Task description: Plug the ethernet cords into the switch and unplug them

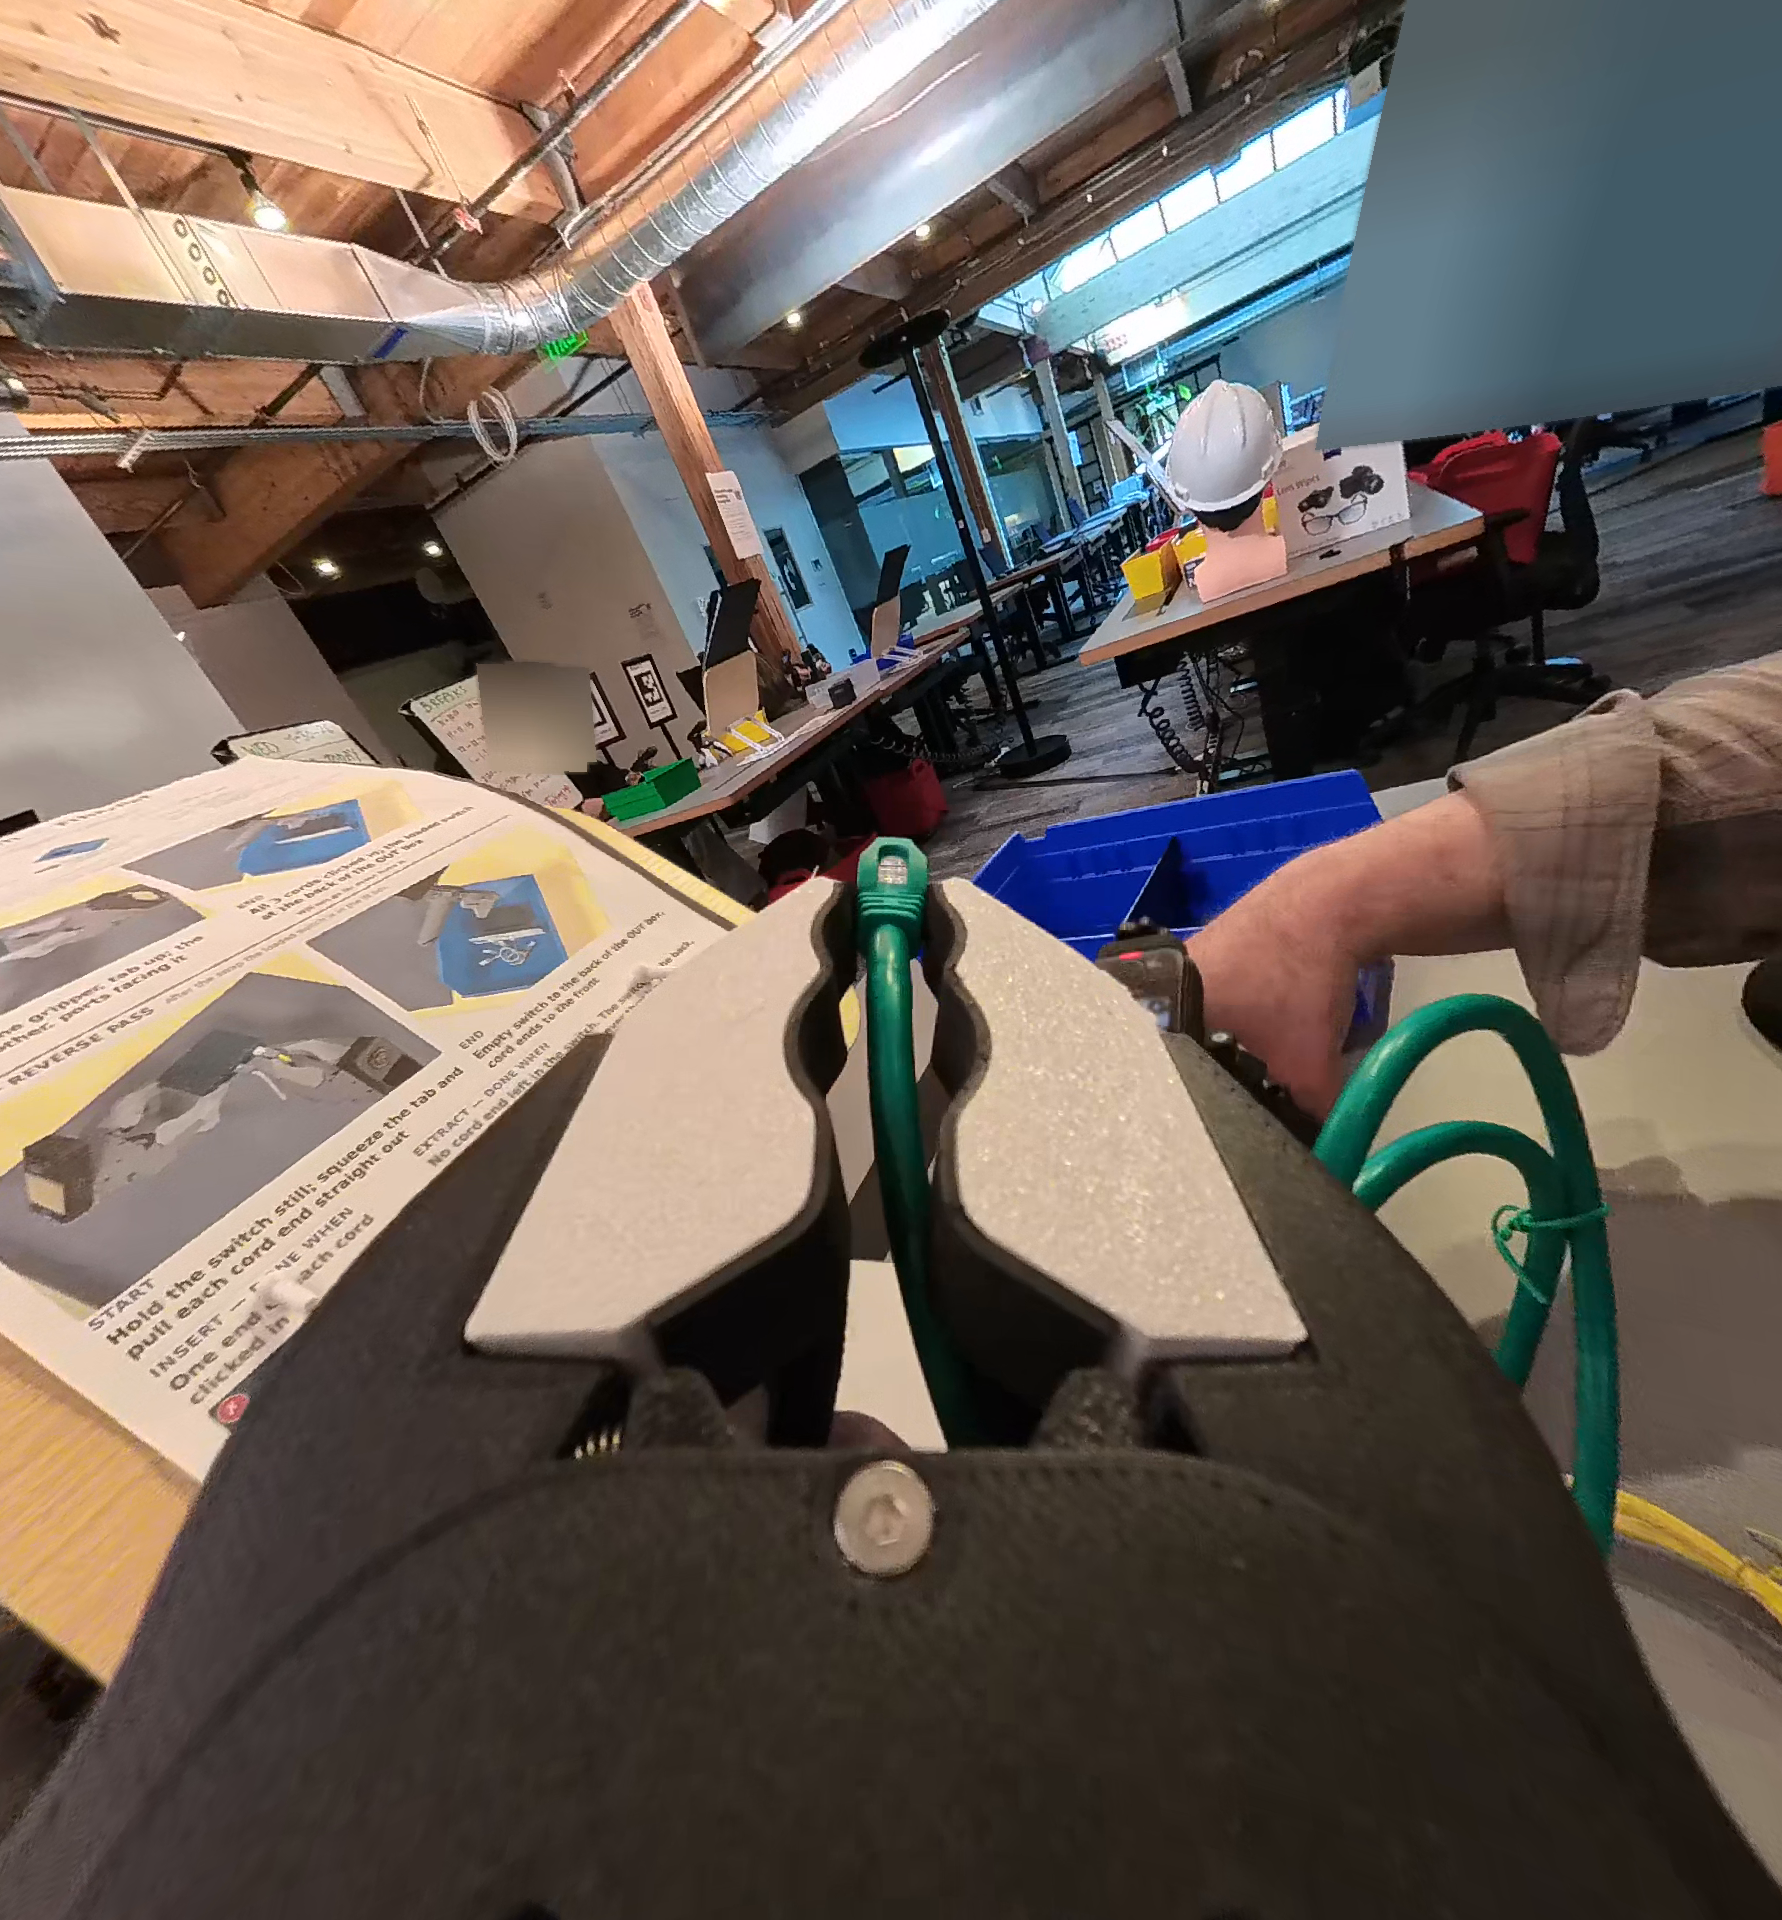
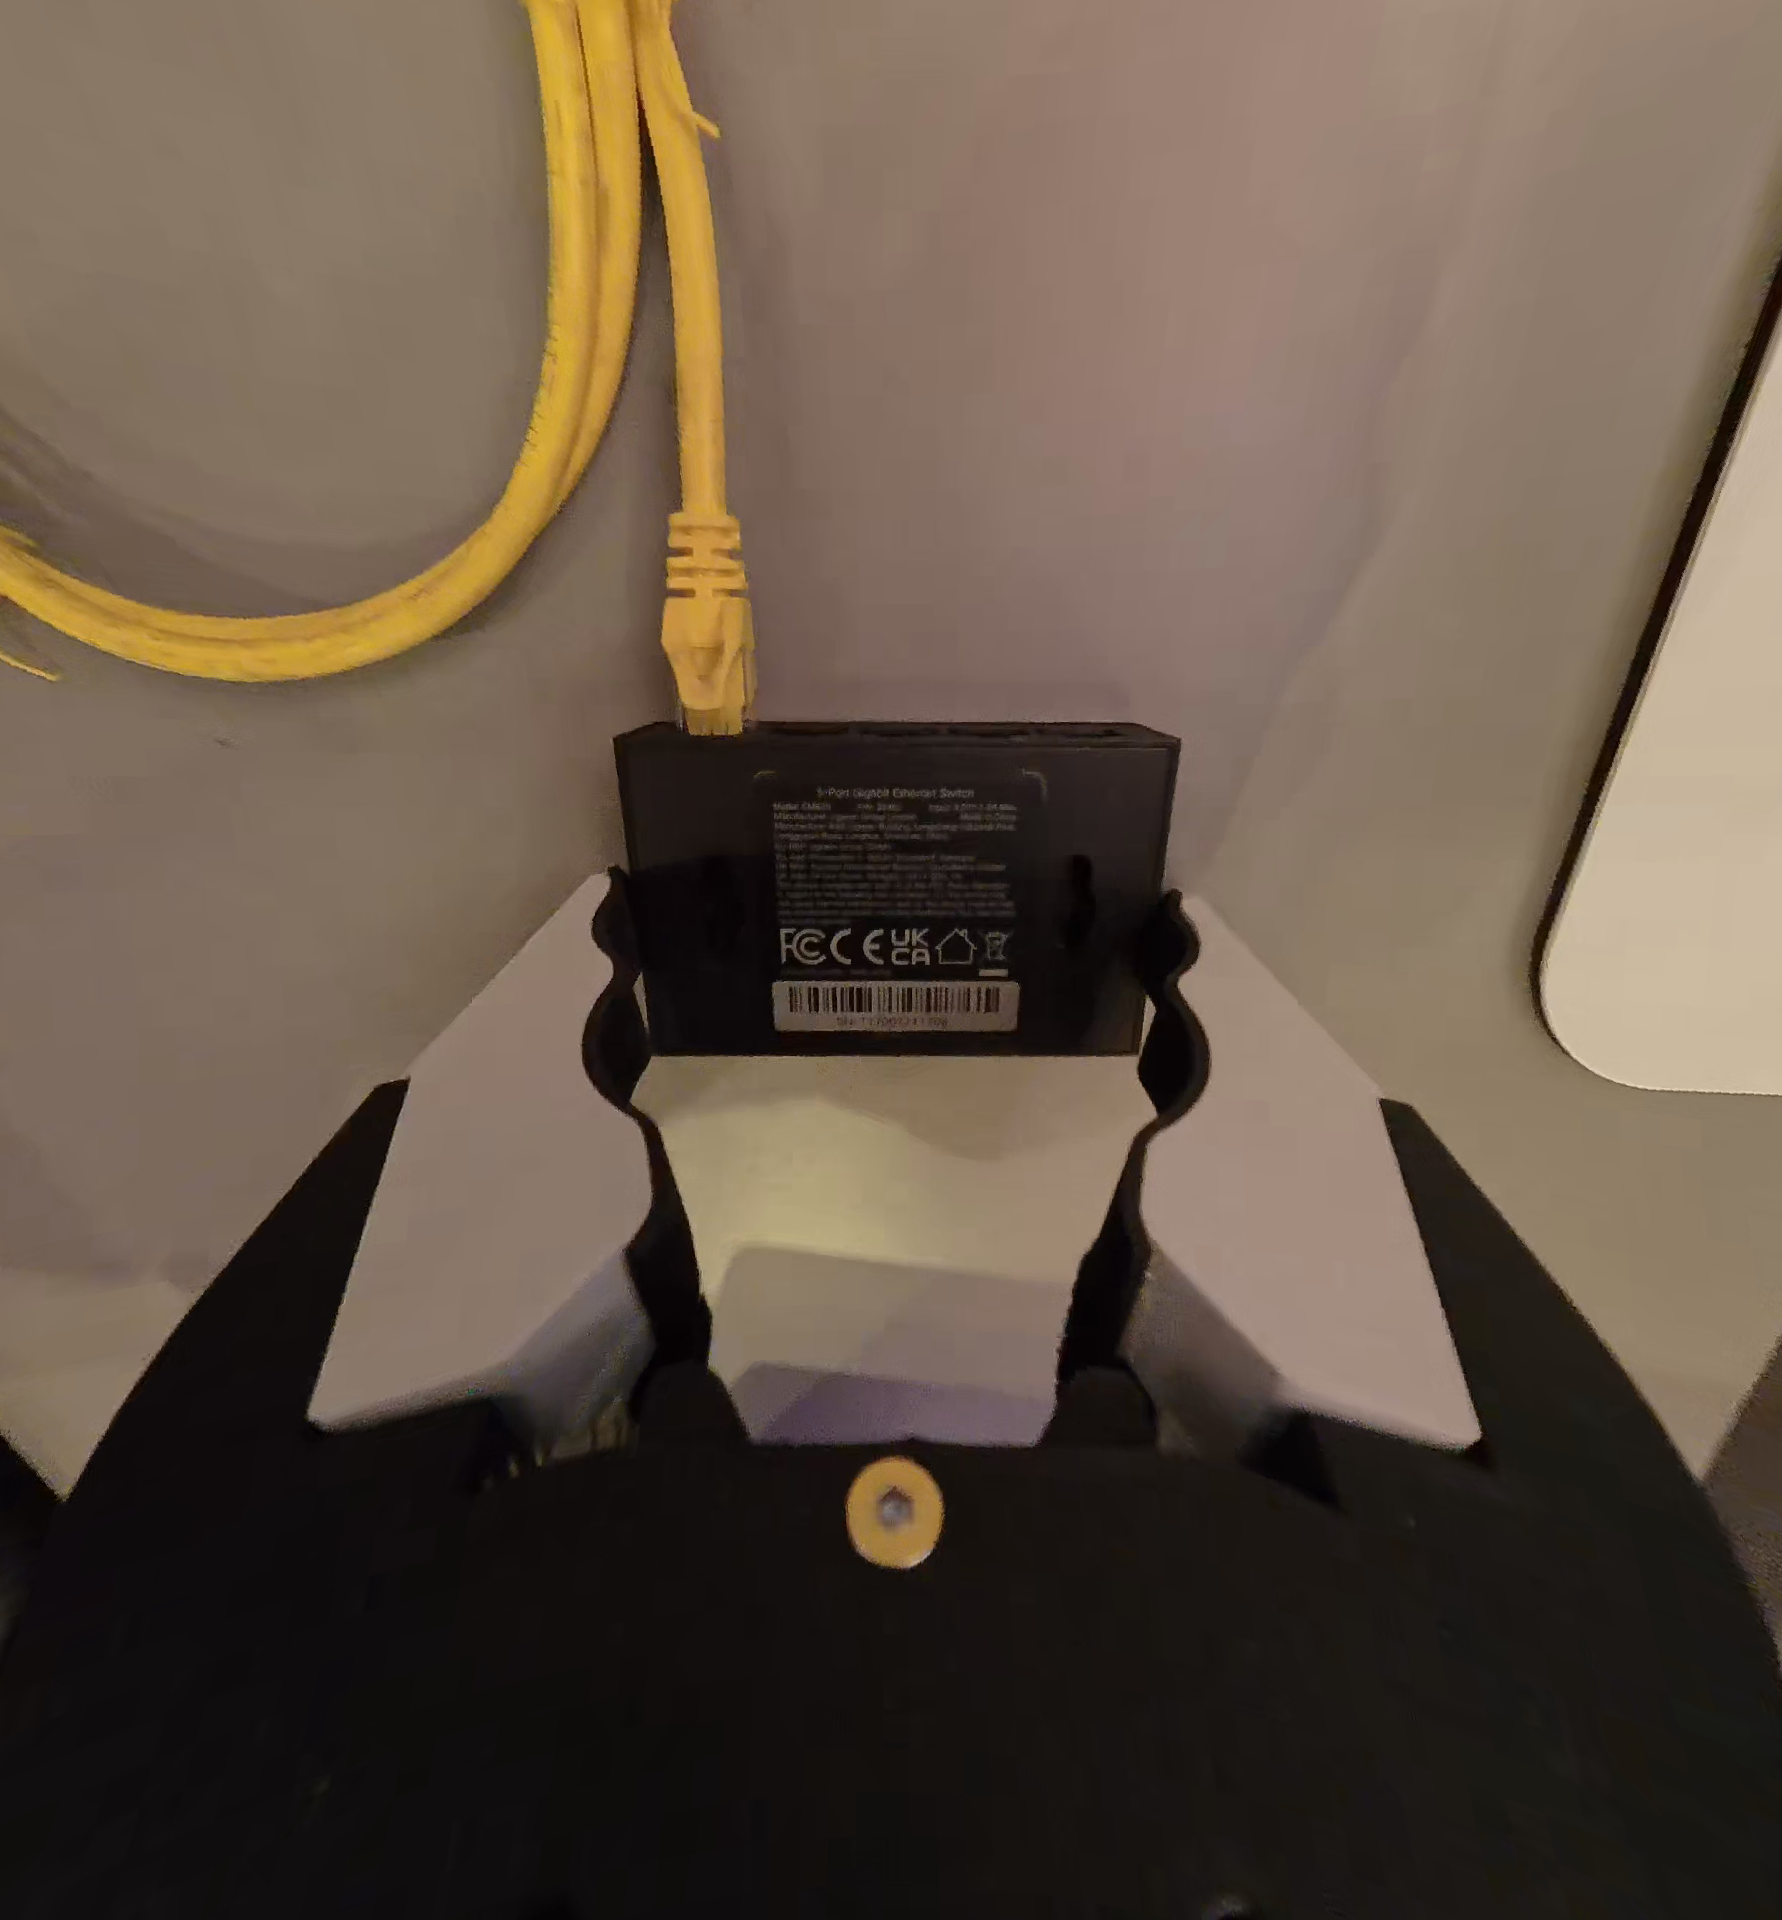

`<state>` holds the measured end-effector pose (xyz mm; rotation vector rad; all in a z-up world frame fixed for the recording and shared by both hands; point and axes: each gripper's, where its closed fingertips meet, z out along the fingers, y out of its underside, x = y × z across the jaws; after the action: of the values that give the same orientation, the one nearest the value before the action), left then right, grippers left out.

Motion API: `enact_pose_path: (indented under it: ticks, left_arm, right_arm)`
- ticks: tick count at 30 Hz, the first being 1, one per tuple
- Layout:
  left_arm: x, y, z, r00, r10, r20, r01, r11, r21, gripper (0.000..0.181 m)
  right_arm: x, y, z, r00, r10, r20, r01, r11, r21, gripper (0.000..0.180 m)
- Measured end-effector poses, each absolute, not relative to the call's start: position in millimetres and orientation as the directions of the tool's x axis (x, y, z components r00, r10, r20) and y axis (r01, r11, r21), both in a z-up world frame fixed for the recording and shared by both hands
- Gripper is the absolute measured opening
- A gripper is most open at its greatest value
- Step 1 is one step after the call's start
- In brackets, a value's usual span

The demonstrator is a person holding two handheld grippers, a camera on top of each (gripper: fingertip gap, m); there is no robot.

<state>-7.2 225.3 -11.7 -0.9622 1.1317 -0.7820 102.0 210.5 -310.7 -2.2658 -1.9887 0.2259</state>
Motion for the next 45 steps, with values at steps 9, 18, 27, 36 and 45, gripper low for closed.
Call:
enact_pose_path:
  ticks: [9,18,27,36,45]
  left_arm:
    - [-5.8,230.7,-17.7,0.254,-0.899,-0.358,0.017,0.374,-0.927,0.013]
    - [7.2,230.6,-29.1,0.223,-0.909,-0.352,-0.012,0.358,-0.933,0.013]
    - [30.9,231.5,-66.9,0.134,-0.929,-0.345,-0.149,0.326,-0.934,0.012]
    - [78.1,220.9,-128.8,0.002,-0.947,-0.321,-0.350,0.300,-0.887,0.013]
    - [99.6,195.4,-179.9,-0.183,-0.940,-0.286,-0.438,0.339,-0.833,0.013]
  right_arm:
    - [106.1,214.2,-237.9,0.140,0.989,-0.039,0.910,-0.144,-0.390,0.096]
    - [121.1,212.6,-208.1,0.134,0.991,0.000,0.919,-0.124,-0.374,0.096]
    - [123.7,206.9,-206.9,0.151,0.989,0.006,0.921,-0.138,-0.364,0.096]
    - [135.8,189.4,-247.5,0.219,0.975,-0.030,0.928,-0.218,-0.302,0.095]
    - [146.5,193.1,-254.0,0.339,0.935,-0.105,0.856,-0.353,-0.378,0.095]
